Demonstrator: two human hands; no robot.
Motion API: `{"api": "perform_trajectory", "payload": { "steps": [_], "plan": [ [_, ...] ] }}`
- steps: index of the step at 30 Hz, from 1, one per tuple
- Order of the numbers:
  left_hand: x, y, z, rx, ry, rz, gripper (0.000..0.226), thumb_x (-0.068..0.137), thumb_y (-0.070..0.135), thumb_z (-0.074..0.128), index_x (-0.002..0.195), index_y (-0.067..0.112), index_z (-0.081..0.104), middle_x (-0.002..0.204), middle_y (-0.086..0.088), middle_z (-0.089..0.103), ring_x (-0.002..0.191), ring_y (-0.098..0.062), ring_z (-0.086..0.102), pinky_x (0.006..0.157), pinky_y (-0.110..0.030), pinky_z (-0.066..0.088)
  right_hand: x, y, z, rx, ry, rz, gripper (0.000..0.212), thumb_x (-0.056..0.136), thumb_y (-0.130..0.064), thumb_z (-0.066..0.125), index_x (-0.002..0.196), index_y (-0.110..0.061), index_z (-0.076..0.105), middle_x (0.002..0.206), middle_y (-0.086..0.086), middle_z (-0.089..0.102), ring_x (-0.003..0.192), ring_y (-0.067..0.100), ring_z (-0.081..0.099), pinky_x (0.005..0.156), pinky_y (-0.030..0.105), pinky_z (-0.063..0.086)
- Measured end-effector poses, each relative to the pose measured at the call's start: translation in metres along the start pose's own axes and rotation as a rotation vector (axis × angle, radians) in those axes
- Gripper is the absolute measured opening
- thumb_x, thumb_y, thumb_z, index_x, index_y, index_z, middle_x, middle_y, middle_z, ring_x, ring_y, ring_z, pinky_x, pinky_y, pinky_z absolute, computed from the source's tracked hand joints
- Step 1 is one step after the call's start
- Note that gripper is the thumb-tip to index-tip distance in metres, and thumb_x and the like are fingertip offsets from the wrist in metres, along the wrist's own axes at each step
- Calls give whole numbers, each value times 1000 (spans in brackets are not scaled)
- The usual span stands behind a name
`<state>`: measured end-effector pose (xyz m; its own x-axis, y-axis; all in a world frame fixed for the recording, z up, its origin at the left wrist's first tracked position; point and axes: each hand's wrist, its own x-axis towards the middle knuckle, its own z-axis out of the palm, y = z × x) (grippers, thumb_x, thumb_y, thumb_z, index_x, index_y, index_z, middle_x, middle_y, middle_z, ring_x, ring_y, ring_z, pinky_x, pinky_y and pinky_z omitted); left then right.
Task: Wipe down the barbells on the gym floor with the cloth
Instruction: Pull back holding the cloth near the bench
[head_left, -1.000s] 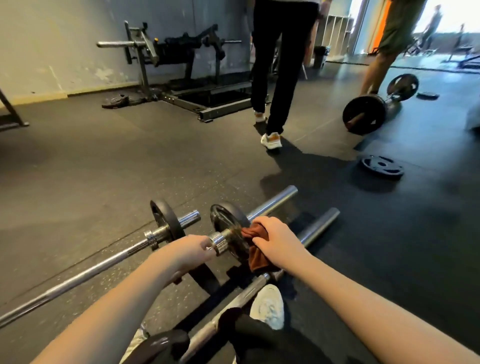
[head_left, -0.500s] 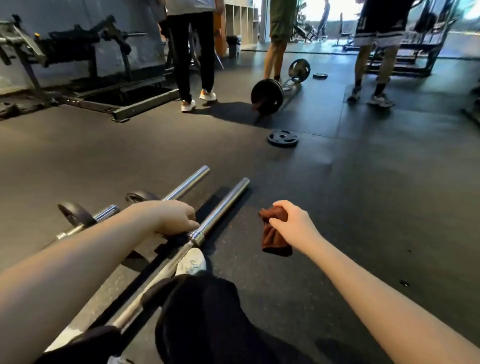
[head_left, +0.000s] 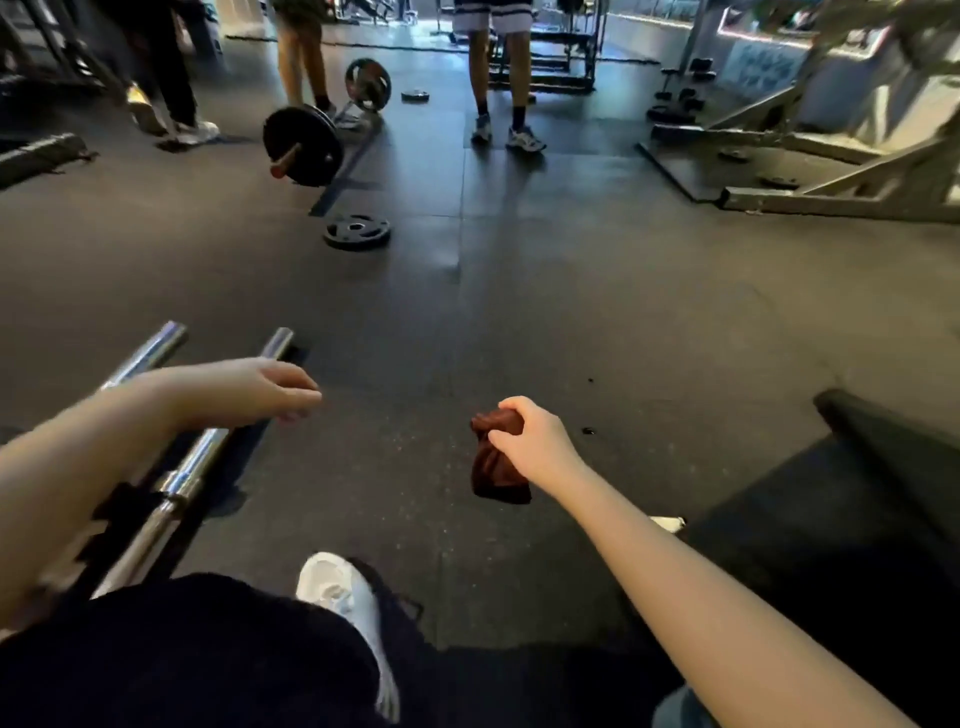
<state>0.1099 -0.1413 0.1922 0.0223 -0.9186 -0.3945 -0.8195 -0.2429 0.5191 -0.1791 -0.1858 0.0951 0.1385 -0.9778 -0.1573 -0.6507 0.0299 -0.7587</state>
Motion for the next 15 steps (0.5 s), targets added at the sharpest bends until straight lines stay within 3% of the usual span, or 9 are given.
{"api": "perform_trajectory", "payload": {
  "steps": [2, 5, 7, 12, 15],
  "plan": [
    [11, 1, 10, -96, 0, 17, 16, 95, 19, 56, 108, 12, 63, 102, -7, 68, 95, -20, 64, 83, -24, 47, -7, 24, -7, 8, 43, 66, 42, 93, -22, 61, 134, -22, 51, 131, 4, 56, 115, 22, 54, 94, 32, 46],
    [40, 14, 39, -53, -78, 56, 16, 94, 36, 57, 102, 23, 63, 107, -2, 68, 102, -18, 64, 98, -36, 45, -18, 57, -14, -2, 86, 158, 43, 94, -23, 61, 135, -22, 50, 132, 3, 55, 117, 21, 54, 97, 32, 45],
    [63, 31, 67, -57, -140, 109, 14, 93, 40, 57, 99, 29, 63, 107, 1, 69, 101, -15, 64, 101, -37, 45, -24, 76, -19, -26, 98, 220, 43, 93, -24, 61, 135, -24, 50, 131, 3, 55, 117, 21, 54, 98, 33, 44],
    [120, 79, 132, -4, -331, 221, 22, 96, 35, 55, 113, 25, 63, 107, 5, 67, 102, -13, 63, 101, -37, 46, -30, 109, -40, -61, 148, 312, 43, 91, -23, 64, 133, -22, 53, 128, 2, 58, 116, 19, 54, 90, 23, 40],
    [140, 111, 159, -3, -356, 291, 28, 98, 35, 51, 122, 23, 58, 114, 4, 62, 107, -13, 58, 102, -32, 42, -36, 125, -57, -46, 228, 358, 41, 90, -21, 66, 130, -22, 56, 123, 1, 61, 110, 16, 56, 88, 21, 40]
  ]
}}
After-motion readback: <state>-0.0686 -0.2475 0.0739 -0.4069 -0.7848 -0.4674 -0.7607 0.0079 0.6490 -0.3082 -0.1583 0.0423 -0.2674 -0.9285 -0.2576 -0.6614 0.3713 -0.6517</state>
